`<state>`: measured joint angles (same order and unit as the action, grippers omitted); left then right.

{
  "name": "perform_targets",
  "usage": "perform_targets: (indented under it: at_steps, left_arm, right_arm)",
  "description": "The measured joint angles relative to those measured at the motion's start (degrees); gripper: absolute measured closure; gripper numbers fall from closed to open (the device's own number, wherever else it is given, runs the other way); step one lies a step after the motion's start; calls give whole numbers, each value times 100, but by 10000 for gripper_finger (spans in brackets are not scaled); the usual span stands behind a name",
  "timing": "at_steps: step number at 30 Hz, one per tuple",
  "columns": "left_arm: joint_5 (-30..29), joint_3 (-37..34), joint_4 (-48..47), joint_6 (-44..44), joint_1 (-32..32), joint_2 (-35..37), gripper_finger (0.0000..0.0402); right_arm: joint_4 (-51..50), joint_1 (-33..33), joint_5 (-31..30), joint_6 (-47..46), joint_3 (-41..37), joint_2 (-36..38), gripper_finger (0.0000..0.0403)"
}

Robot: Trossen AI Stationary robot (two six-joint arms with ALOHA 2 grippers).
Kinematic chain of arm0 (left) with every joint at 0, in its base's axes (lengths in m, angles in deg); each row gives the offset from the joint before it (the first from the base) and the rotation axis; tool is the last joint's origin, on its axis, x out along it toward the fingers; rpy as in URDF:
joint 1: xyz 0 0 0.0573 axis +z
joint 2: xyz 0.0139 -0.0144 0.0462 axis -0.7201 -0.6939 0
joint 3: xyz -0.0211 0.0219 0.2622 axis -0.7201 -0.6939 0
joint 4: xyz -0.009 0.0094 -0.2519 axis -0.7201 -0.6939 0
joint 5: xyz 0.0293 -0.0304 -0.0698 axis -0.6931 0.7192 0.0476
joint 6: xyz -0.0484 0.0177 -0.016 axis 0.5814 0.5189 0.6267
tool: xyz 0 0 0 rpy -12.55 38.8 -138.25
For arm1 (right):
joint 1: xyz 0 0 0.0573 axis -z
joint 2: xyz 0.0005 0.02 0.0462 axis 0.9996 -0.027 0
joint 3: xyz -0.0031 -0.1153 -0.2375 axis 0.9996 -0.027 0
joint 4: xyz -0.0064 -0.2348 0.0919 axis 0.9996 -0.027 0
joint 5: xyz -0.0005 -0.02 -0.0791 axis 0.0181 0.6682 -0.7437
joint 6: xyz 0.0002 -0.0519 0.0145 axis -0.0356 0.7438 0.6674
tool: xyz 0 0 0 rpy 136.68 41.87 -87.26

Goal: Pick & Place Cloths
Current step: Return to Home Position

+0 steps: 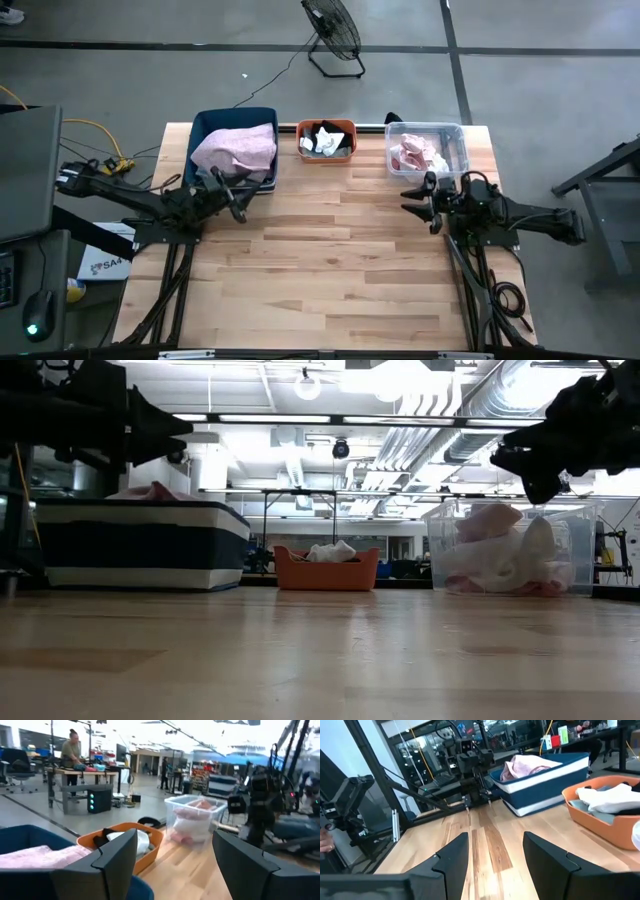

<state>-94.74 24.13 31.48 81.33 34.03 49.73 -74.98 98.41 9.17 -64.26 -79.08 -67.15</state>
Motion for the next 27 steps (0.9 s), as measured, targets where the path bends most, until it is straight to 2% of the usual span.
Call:
perform_targets:
  at_steps: [11, 19, 27]
  left_arm:
    - [125, -9, -2296, 205, 0, 1797, 149]
    - [878, -17, -3986, 317, 2, 3354, 149]
    - [1619, -11, -4194, -6, 0, 3232, 149]
  right_arm:
    - [-285, 4, 0, -17, 11, 0, 223]
    - [-274, 4, 13, -29, 11, 0, 223]
    - [-274, 4, 35, 32, 11, -2, 223]
